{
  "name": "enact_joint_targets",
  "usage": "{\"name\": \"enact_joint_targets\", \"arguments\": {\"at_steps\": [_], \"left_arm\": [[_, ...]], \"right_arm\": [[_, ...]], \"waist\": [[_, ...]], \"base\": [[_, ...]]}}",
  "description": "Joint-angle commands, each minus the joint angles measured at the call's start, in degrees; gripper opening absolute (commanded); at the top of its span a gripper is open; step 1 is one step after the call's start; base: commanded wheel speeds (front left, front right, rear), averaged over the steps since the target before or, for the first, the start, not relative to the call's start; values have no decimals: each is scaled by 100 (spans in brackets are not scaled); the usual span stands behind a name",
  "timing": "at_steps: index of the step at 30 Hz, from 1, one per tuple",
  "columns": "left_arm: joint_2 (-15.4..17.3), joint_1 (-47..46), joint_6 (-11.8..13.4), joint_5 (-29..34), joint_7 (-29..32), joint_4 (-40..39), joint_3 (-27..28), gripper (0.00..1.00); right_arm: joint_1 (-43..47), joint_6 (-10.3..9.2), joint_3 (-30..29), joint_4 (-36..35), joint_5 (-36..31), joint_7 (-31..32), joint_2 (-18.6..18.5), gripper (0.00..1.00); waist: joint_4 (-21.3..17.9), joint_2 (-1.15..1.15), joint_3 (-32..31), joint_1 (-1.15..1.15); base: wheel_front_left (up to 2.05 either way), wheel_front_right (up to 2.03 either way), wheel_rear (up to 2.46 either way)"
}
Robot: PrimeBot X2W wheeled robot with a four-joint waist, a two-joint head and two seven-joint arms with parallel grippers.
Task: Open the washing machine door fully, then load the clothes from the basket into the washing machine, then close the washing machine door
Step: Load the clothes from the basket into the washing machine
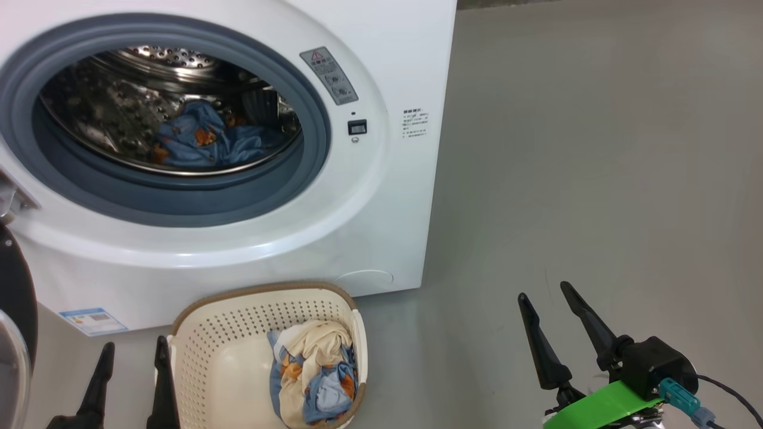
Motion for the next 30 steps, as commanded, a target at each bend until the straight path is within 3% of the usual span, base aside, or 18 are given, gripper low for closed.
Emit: {"name": "enact_joint_targets", "arguments": {"at_steps": [1, 20, 30], "left_arm": [[39, -210, 27, -6, -36, -125, 172, 100], [77, -1722, -327, -79, -36, 771, 71, 100], [298, -2893, -545, -40, -36, 1962, 4, 100]], "right_arm": [[-106, 9, 109, -167, -2, -27, 9, 100], [-612, 9, 68, -343, -14, -27, 11, 100], [-955, 9, 42, -525, -13, -27, 11, 100]], "waist": [[3, 0, 80, 0], [-188, 0, 1392, 0], [-544, 0, 2369, 0]], "base": [[0, 0, 0], [0, 0, 0], [0, 0, 0]]}}
